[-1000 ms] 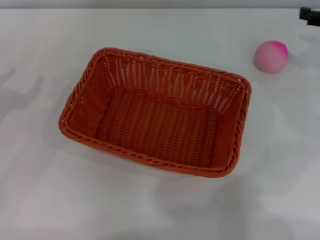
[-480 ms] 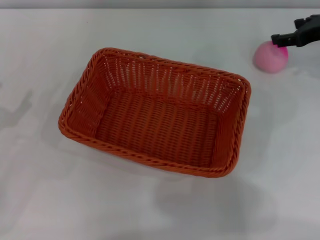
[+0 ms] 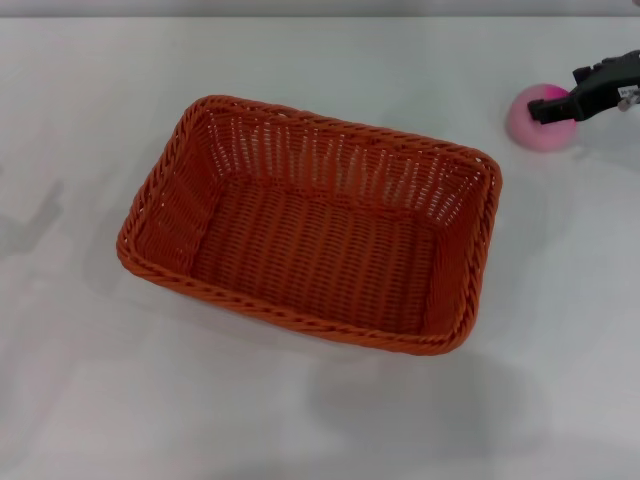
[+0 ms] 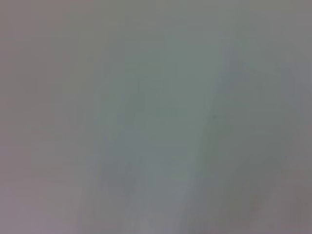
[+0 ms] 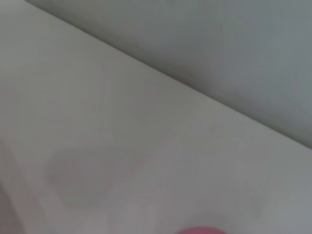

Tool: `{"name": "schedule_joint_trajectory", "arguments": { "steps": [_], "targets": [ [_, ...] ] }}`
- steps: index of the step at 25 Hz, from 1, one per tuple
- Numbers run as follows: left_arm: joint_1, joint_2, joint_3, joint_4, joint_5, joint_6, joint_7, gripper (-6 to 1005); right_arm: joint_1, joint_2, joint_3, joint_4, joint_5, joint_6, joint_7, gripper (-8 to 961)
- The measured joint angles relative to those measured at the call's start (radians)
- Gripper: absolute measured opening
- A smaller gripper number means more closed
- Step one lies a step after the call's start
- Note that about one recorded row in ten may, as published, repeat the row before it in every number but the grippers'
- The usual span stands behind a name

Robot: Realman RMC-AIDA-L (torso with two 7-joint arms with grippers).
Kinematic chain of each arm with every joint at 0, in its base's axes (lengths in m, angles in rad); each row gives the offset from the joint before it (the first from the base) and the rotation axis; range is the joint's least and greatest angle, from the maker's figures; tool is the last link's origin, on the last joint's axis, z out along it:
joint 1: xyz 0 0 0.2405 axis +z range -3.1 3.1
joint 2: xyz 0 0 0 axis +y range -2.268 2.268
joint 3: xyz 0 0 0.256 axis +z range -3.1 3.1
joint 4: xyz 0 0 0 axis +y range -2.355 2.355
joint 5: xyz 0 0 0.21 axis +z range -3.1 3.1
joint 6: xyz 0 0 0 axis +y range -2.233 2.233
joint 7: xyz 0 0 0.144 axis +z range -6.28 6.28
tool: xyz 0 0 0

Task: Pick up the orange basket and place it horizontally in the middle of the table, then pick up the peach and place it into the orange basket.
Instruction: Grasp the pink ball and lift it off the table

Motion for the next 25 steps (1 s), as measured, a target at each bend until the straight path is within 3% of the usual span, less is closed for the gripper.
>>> {"name": "schedule_joint_trajectory", "arguments": {
  "steps": [9, 14, 19, 25],
  "targets": [
    [0.002, -0.001, 0.0, 0.002, -0.008, -0.001, 0.0, 872, -0.004, 0.0, -0.008, 0.021, -0.013, -0.011, -0.005, 728],
    [0.0, -0.001, 0.0, 0.003, -0.008, -0.002, -0.002, 872, -0.013, 0.002, -0.008, 0.013, -0.004, -0.001, -0.037, 489],
    [-0.001, -0.001, 0.0, 0.004, -0.009, -0.002, -0.006, 872, -0.033, 0.001, -0.007, -0.014, 0.061, 0.039, -0.074, 386],
    [-0.003, -0.001, 0.0, 0.003, -0.016, -0.006, -0.007, 872, -0.109, -0.004, 0.002, -0.149, 0.251, 0.166, -0.139, 279]
  ]
}}
